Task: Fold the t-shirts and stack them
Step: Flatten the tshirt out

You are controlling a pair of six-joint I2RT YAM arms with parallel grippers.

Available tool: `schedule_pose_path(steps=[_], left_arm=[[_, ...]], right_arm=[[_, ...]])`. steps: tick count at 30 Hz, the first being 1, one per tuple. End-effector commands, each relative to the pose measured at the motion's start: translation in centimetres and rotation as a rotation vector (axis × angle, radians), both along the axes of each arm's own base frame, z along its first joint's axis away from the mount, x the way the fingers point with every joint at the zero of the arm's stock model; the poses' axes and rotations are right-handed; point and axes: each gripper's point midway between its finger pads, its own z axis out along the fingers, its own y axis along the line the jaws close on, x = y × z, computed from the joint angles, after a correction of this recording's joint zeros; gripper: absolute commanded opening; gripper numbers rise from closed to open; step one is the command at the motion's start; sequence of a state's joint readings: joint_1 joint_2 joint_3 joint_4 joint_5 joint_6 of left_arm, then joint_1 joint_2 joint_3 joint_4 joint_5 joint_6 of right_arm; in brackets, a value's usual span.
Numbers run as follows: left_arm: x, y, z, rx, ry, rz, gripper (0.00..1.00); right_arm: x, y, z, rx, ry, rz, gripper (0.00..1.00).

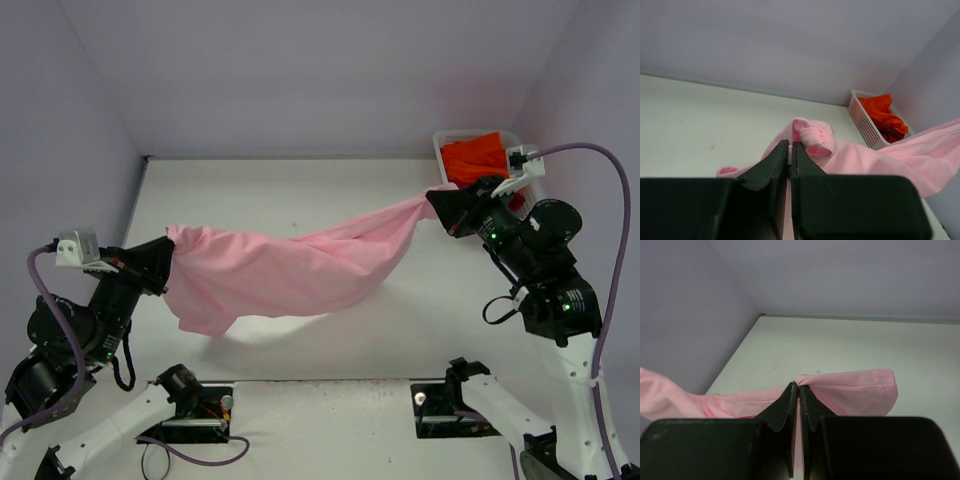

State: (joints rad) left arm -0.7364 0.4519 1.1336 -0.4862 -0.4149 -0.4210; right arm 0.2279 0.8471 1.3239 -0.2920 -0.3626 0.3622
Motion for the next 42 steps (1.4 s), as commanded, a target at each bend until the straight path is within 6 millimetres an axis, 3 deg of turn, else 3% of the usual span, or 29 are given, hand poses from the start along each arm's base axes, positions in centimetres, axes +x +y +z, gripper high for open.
schedule_pose_path(steps=[1,4,11,14,17,21,25,34,42], left_arm=[[-0.9,0.2,2.4,-0.072,-0.055,-0.026,0.00],[-1.9,0.9,3.5,-0.105,-0.089,-0.036,0.00],[-3.5,1.5,5.1,-0.144,-0.134,-0.075,0.00],[-3.5,1.5,4.7,-0.151,-0.128,-0.072,0.00],[-3.0,1.0,3.6,-0.147,-0.100,-0.071,0.00],[-2.1,0.2,2.3,-0.147,-0.063,-0.072,0.00],[-0.8,-0.8,0.2,-0.136,-0.011,-0.059,0.00],[1.7,-3.1,-3.7,-0.118,0.086,-0.050,0.00],[3.0,-3.7,-6.8,-0.101,0.142,-0.018,0.00]], right_arm=[[-1.5,0.1,4.4,0.043,-0.132,0.027,0.00],[-2.8,0.0,6.6,0.057,-0.189,0.036,0.00],[-5.3,-0.6,9.6,0.079,-0.275,0.036,0.00],[-5.7,-0.6,9.7,0.080,-0.281,0.042,0.00],[-4.9,-0.5,8.6,0.082,-0.245,0.039,0.00],[-3.2,-0.2,6.1,0.083,-0.166,0.024,0.00],[-0.4,-0.4,1.7,0.064,-0.048,-0.023,0.00],[3.9,-0.8,-6.7,-0.011,0.156,-0.108,0.00],[6.3,-1.3,-12.2,-0.061,0.269,-0.167,0.00]])
